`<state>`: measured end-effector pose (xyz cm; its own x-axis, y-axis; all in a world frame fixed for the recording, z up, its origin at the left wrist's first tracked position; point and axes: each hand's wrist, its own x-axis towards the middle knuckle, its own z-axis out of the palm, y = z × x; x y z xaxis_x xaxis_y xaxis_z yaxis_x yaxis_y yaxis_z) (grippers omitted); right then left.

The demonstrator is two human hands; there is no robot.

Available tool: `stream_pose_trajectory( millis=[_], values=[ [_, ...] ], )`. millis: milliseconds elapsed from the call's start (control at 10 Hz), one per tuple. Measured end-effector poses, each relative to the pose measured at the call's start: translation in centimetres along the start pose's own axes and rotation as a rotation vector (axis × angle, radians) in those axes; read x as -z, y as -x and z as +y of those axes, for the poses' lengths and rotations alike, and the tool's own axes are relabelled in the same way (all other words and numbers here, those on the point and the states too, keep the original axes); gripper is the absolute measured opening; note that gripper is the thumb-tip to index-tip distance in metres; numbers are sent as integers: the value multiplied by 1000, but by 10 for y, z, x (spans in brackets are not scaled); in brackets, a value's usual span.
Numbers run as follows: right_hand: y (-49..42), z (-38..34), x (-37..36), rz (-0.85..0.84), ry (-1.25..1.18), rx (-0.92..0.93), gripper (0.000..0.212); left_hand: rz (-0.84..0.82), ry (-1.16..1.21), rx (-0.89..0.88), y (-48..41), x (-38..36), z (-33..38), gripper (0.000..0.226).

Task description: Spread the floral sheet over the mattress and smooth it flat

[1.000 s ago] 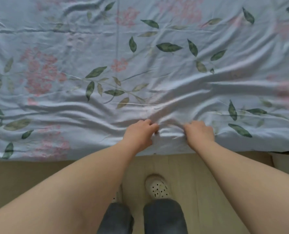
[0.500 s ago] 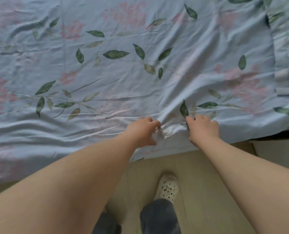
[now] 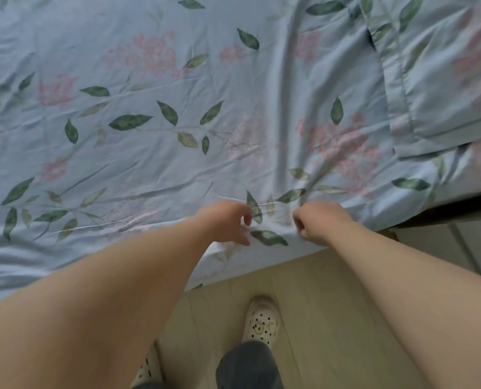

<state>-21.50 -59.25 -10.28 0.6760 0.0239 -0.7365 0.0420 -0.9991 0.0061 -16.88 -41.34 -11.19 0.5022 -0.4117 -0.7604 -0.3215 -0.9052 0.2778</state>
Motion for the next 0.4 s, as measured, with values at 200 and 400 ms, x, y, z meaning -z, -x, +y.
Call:
stream_pose_trajectory(
  millis=[200, 400],
  values=[
    [2, 52, -4, 47, 45, -237, 42, 175, -128, -62, -30, -16, 53, 27],
    [-4, 57, -16, -226, 37, -214, 41, -105, -82, -73, -29, -25, 66, 18]
  ],
)
